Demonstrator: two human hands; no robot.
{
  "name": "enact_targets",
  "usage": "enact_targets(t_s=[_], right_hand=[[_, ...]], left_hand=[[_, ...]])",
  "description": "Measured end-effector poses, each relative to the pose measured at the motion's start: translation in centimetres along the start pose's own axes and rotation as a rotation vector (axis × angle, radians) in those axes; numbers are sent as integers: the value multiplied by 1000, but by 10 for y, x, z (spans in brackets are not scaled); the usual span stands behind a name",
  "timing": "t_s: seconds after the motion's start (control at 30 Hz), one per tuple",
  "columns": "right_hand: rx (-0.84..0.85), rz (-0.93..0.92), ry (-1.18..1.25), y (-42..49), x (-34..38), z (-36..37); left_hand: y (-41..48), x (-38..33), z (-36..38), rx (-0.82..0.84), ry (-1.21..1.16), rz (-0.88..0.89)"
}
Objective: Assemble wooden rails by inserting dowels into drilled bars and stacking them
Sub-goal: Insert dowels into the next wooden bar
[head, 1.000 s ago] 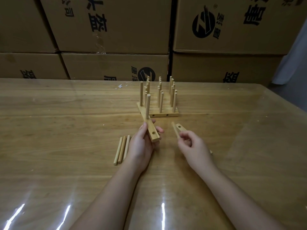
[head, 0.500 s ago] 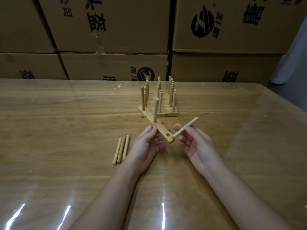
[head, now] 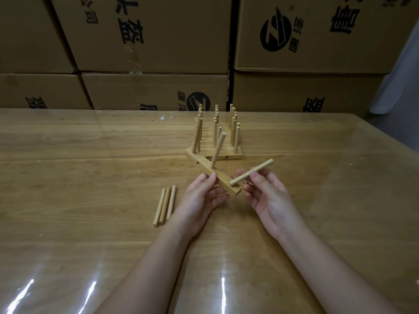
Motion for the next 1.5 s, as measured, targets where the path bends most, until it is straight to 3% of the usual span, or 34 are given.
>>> enact_targets(t_s=[0.4, 0.67, 0.87, 1.5], right_hand=[[-67, -35, -37, 4, 6, -12], [-20, -25, 41, 5, 5, -5], [-81, -148, -85, 5, 15, -17], [-155, -160, -330, 1, 13, -16]], left_hand=[[1, 3, 2, -36, 21, -42], [2, 2, -6, -111, -51, -35], [1, 3, -9, -154, -90, -55], [-3, 0, -3, -140, -72, -83]])
Point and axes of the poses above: each hand's wrist, its own y-axis towards the middle knuckle, its own z-axis out of the palm, x = y × z, the point moved 10 cm from there along y, towards the middle knuckle, and after that the axes turned 12 degrees about y, right-handed, at the moved point
